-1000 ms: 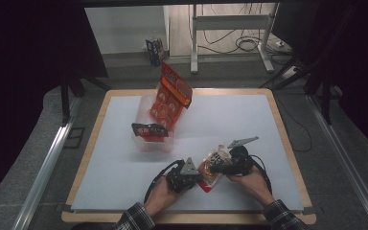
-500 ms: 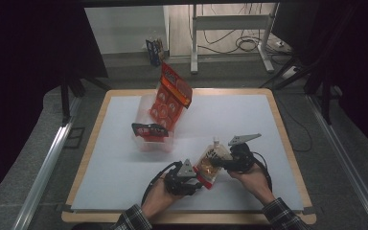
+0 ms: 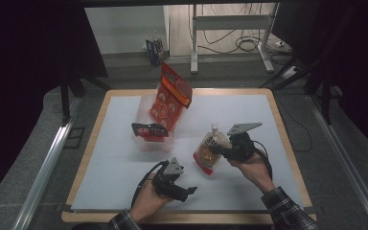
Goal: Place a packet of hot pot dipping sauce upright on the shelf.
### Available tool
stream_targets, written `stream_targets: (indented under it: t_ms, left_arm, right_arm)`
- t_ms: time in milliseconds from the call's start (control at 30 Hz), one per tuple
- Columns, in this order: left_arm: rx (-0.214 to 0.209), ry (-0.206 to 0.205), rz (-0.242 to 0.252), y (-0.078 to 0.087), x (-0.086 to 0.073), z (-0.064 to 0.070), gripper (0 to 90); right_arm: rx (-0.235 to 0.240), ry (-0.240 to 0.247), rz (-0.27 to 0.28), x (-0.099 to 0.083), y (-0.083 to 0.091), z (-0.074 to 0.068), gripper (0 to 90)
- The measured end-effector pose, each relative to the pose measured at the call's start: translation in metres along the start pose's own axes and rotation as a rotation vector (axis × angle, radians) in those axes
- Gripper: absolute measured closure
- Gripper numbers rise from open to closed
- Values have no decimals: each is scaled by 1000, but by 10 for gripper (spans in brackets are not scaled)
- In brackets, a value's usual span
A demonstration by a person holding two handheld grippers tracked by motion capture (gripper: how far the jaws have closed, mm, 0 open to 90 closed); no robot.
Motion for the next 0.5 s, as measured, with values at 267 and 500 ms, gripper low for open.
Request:
stream_targets:
  t_ms: [267, 500]
  left_arm:
    - [16, 18, -4, 11, -10, 1, 39]
    - [55, 38, 2, 23, -23, -4, 19]
  right_arm:
    - [-5, 28, 17, 18, -2, 7, 865]
    - [4, 74, 1, 37, -9, 8, 865]
Point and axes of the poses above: each handheld gripper's, and its own axes: y roughly backward along the jaws, x roughly out of its top, z roughly to its right, the point moved 2 cm from there along -y, roughly forward along the jaws, and after that the axes turned 1 degree about x, right-handed, at the moved point
